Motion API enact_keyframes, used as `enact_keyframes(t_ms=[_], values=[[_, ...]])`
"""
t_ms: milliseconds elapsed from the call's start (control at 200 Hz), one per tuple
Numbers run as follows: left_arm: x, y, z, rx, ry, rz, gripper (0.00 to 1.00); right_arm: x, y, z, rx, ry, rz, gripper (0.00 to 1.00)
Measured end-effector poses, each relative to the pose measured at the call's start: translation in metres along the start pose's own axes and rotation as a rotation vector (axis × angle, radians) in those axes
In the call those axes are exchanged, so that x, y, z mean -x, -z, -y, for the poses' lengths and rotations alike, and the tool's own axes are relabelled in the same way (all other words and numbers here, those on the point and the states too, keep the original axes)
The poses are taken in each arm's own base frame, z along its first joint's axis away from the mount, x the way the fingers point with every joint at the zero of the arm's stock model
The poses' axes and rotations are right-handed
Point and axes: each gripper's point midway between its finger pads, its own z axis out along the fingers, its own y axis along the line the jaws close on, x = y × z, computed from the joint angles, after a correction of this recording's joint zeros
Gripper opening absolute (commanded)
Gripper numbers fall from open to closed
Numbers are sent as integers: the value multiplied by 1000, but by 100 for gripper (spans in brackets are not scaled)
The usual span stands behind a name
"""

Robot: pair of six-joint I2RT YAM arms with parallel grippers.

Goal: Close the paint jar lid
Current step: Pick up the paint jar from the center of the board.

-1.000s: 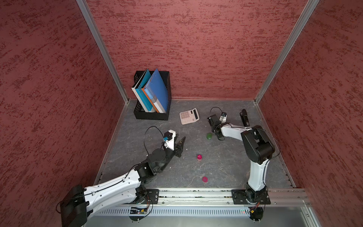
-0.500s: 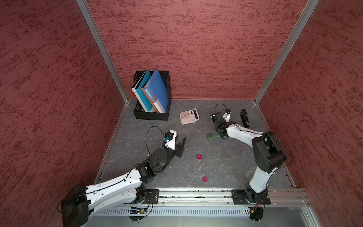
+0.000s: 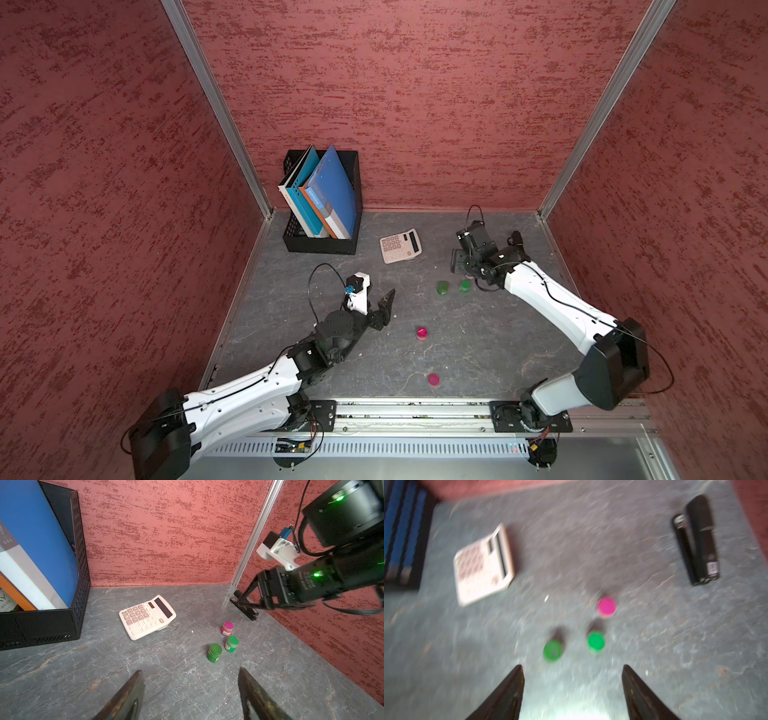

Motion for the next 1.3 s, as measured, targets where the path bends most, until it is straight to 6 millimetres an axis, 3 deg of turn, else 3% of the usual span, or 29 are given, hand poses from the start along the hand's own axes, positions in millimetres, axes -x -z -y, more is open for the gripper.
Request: enact_keyframes(t_ms=[145, 235, 406, 526, 616, 992, 1297], values=[[-9, -1, -7, 12, 28, -43, 78, -82, 26, -50, 118, 200, -237, 73], [-17, -1, -8, 9, 48, -80, 81, -125, 42, -67, 161, 285, -370, 74], [-23, 6, -7, -14, 104, -107, 87, -166, 49, -79, 175, 343, -530, 75], [-27, 16, -9, -27, 143, -109, 91, -181, 40, -79, 150, 340, -601, 75], [-31, 21, -13, -25, 155, -115, 100, -189, 30, -81, 135, 339, -640, 75], [-45, 26, -19, -3, 144, -169, 100, -202, -12, -91, 134, 286, -712, 70], [-49, 26, -20, 3, 139, -184, 100, -206, -37, -88, 107, 256, -744, 56]])
